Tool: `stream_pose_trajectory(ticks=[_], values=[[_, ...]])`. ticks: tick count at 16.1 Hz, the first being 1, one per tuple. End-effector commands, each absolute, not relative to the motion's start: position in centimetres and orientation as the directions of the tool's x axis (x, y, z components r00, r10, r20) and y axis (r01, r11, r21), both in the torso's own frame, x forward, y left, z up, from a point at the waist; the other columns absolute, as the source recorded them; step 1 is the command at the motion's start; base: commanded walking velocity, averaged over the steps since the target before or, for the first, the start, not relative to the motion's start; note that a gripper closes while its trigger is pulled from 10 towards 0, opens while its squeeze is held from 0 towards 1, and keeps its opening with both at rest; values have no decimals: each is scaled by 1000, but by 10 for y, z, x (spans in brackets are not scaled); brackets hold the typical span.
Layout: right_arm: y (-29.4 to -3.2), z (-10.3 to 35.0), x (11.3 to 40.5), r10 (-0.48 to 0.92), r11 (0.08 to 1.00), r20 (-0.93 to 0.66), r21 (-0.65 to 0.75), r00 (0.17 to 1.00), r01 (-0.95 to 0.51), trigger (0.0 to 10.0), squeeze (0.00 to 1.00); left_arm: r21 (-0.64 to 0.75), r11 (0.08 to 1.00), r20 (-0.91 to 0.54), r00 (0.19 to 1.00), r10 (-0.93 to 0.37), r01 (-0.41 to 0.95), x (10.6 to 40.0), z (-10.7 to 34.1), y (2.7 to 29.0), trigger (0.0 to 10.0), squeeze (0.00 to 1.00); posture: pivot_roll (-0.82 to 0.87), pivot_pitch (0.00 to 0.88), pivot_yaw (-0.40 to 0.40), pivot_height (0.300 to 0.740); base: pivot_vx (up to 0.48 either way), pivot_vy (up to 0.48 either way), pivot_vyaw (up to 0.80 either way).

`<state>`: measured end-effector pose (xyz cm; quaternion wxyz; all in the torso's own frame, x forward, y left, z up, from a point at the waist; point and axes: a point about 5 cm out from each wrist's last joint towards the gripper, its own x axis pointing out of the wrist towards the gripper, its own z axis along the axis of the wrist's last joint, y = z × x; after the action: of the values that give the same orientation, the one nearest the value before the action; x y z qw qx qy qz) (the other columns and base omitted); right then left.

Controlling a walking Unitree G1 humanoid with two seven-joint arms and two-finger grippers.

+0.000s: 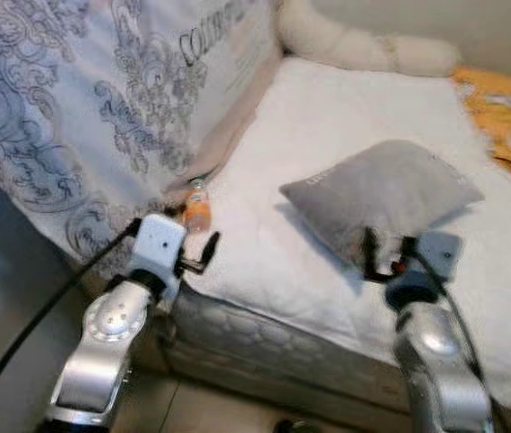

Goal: Clean up the room

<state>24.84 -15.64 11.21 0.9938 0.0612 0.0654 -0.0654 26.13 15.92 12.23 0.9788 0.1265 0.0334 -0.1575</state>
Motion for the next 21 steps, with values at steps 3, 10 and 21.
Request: stream_pose_trajectory(ticks=[3, 10, 21], values=[[-164, 111, 249, -155, 980, -144, 105, 977, 171, 10000, 1000, 229, 915, -80, 943, -323, 333, 262, 125, 153, 10000, 0, 22, 0, -27, 740, 0, 109, -398], [-168, 116, 252, -153, 982, -109, 97, 982, 164, 10000, 1000, 258, 908, -59, 944, -326, 330, 266, 127, 148, 10000, 0, 14, 0, -18, 740, 0, -206, 0], [-161, 119, 266, -11, 1000, -115, 0, 993, 11, 10000, 0, 191, 951, -52, 970, -237, 243, 274, 126, 157, 10000, 0, 17, 0, -30, 740, 158, -72, 0]])
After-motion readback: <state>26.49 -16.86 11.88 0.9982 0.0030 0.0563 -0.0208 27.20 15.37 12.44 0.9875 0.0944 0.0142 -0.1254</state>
